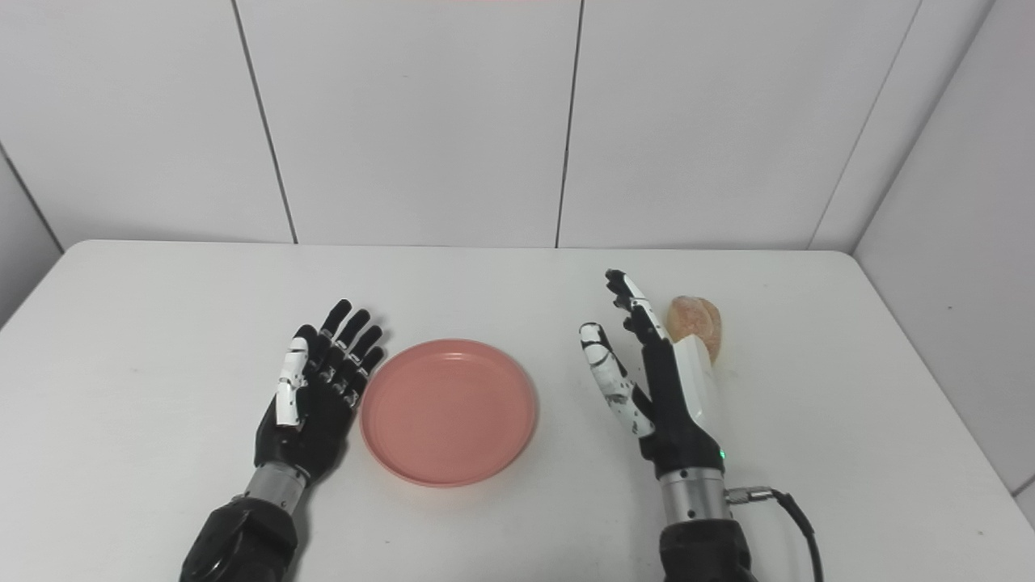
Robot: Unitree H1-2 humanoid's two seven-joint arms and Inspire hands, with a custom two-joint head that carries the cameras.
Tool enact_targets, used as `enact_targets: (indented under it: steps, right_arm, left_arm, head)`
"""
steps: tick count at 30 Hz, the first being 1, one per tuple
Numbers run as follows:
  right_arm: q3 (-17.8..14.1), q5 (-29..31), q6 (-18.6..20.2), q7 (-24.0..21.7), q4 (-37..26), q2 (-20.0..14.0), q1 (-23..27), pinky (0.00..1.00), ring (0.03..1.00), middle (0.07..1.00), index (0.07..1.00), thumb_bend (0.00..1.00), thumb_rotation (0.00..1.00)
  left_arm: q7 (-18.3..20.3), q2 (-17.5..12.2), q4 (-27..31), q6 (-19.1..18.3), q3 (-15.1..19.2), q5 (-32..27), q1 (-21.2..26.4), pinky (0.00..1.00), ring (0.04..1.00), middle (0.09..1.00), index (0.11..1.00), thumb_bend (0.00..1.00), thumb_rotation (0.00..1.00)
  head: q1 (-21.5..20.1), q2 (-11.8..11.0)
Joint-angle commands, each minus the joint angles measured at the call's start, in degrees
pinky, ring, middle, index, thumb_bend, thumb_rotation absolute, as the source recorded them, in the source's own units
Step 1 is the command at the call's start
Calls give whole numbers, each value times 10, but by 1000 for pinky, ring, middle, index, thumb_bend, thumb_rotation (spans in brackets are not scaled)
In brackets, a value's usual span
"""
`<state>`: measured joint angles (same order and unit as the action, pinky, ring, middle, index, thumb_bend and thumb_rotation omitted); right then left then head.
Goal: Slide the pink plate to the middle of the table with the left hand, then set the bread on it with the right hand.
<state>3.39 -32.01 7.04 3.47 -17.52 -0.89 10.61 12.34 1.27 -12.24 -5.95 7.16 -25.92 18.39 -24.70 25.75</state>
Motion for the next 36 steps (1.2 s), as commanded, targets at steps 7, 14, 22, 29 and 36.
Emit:
enact_targets:
  steps: [7,14,22,29,36]
  right_arm:
    - [-7,-74,34,23,-23,1,47,786,867,908,897,713,788]
    - [-21,-140,76,30,-22,-3,77,731,843,899,886,790,579]
    - [-33,-173,111,33,-15,-19,95,696,823,888,893,816,532]
    - [-45,-221,143,47,5,-34,109,678,821,885,890,840,591]
    - [-57,-247,192,37,26,-46,127,675,843,903,911,847,628]
  left_arm:
    - [-17,-16,-24,8,4,31,-20,992,948,953,942,305,1000]
    - [-23,-17,-28,6,7,39,-18,987,946,950,941,276,1000]
    - [-21,-25,-33,11,8,42,-15,993,956,967,961,270,1000]
    - [-21,-31,-27,8,8,45,-15,999,959,969,965,278,1000]
    - [-23,-33,-24,6,6,48,-16,997,957,965,959,273,1000]
  head:
    - [-32,-14]
    - [-50,-21]
    - [-64,-24]
    - [-69,-23]
    - [-69,-20]
